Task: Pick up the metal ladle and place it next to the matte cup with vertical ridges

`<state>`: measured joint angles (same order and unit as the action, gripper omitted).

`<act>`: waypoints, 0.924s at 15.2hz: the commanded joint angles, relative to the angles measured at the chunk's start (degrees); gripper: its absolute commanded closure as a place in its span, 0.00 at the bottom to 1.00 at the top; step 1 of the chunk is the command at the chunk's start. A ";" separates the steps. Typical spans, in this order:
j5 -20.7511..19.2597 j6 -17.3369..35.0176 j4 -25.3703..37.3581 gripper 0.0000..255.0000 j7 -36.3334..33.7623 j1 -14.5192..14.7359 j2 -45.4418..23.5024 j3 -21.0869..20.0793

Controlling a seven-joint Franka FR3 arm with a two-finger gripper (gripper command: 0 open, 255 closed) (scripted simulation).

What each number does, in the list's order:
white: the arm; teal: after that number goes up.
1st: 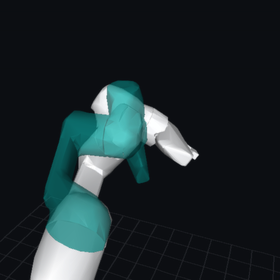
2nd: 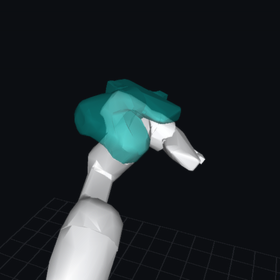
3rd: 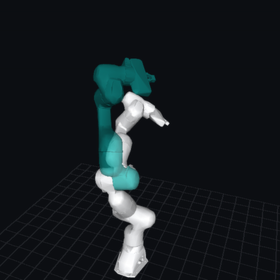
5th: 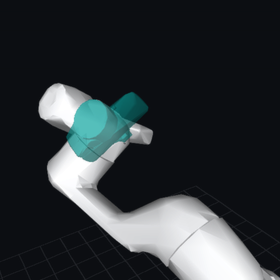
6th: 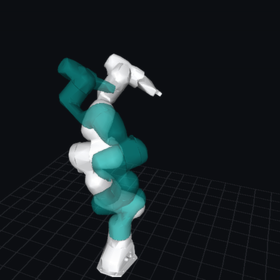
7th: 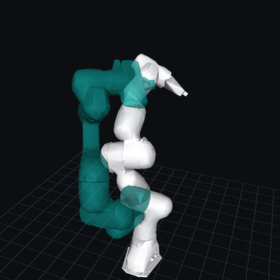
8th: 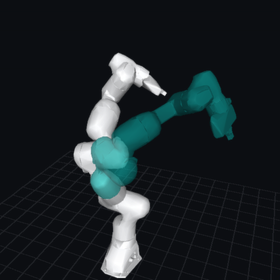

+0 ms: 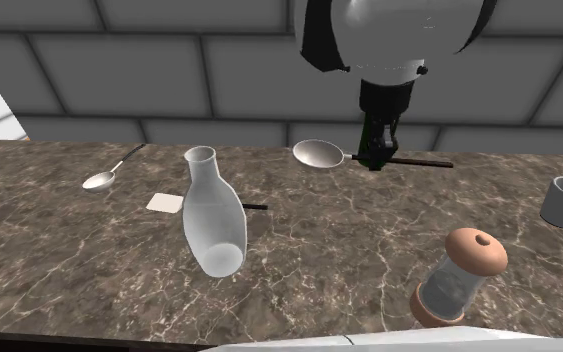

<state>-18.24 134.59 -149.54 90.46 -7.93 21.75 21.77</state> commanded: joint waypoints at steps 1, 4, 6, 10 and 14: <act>-1.29 0.20 -1.05 1.00 3.17 -1.87 1.40 2.33; -2.60 0.38 -1.18 1.00 7.72 -4.12 2.15 5.72; -3.30 0.52 -0.90 1.00 10.87 -5.47 2.29 8.08; -4.14 0.90 0.51 1.00 17.42 -7.61 1.71 13.10; -3.88 1.40 3.00 1.00 24.42 -8.87 -0.04 18.46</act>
<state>-22.28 135.91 -147.29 113.00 -16.58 22.24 38.88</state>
